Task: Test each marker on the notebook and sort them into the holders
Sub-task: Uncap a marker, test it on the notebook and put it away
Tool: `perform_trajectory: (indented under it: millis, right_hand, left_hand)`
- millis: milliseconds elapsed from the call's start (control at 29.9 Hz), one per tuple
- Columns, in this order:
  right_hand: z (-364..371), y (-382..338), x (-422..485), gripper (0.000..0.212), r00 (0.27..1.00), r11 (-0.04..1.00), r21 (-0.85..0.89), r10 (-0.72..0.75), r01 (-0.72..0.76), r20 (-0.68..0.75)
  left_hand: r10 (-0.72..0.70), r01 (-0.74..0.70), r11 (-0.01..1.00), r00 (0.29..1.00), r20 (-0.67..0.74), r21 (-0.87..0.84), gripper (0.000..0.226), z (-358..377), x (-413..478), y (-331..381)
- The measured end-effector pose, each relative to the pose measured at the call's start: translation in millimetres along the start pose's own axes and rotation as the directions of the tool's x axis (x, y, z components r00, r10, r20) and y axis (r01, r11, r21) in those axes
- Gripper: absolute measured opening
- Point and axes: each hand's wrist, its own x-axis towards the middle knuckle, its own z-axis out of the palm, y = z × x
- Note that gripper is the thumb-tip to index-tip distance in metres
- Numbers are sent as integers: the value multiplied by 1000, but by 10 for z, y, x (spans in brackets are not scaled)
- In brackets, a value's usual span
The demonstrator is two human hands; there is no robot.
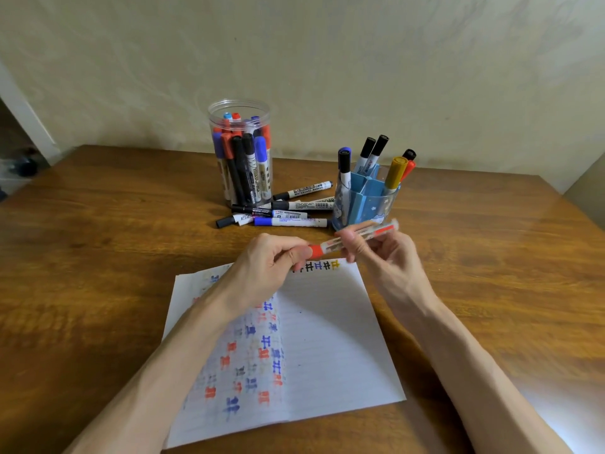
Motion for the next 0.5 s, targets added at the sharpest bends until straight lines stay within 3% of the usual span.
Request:
perform_trajectory:
  millis: [100, 167, 268, 368, 502]
  right_hand:
    - [-301, -25, 80, 27, 979, 991, 132, 10, 18, -203]
    - [-333, 10, 104, 26, 963, 996, 93, 37, -12, -266]
    - [-207, 97, 119, 23, 947, 990, 35, 139, -134, -289]
    - [-177, 68, 113, 19, 926, 961, 98, 277, -260, -258]
    - [-189, 118, 91, 14, 938, 964, -8, 256, -265, -232]
  left_hand:
    - [-121, 112, 990, 987, -109, -86, 25, -248, -26, -159]
    - [-130, 118, 989, 983, -132, -91, 24, -302, -51, -194]
    - [-70, 65, 997, 992, -101, -47, 20, -145, -21, -86]
    - [-31, 37, 997, 996, -82, 70, 26, -35, -34, -67]
    - [16, 0, 971, 998, -66, 240, 29, -10, -75, -121]
